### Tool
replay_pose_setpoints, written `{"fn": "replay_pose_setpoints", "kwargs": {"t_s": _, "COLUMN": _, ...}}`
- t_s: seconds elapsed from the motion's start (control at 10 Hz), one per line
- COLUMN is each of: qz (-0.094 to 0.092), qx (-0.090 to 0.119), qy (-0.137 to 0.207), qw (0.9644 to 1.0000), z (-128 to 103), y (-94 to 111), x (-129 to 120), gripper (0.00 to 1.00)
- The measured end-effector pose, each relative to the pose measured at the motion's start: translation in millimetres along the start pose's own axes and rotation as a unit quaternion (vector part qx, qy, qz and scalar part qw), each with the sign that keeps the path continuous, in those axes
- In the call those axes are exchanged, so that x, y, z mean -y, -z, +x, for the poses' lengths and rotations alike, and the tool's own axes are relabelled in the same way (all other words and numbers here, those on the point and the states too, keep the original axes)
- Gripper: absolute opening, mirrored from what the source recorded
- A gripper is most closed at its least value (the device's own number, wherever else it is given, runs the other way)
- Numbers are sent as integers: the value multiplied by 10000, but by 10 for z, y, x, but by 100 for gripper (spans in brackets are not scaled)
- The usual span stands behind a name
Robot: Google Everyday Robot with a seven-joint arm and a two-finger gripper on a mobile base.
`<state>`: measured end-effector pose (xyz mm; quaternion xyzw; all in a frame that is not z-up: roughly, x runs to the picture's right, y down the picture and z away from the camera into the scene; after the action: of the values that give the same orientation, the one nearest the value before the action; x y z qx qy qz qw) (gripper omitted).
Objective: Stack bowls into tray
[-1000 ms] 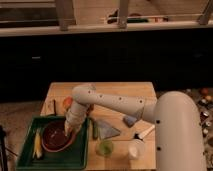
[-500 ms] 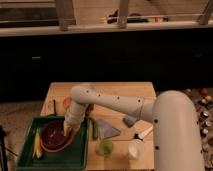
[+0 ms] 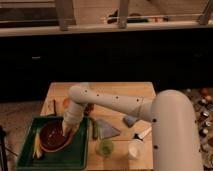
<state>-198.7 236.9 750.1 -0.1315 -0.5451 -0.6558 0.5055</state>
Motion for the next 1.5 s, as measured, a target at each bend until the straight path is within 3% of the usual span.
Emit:
{"fn": "replay_pose_setpoints", "kwargs": {"t_s": 0.5, "qz": -10, "qx": -148, "qy": 23, "qw": 9999, "z": 35, "y": -60, "x": -57, "gripper": 78}}
{"fn": "replay_pose_setpoints", "kwargs": {"t_s": 1.1, "qz": -127, "qx": -171, "qy": 48, "qw": 9998, "z": 73, "y": -30, "x": -49, "gripper": 80}}
{"fn": "replay_pose_setpoints", "kwargs": {"t_s": 1.5, "qz": -274, "qx": -257, "qy": 64, "qw": 9993, "z": 74, "y": 136, "x": -26, "gripper": 80}}
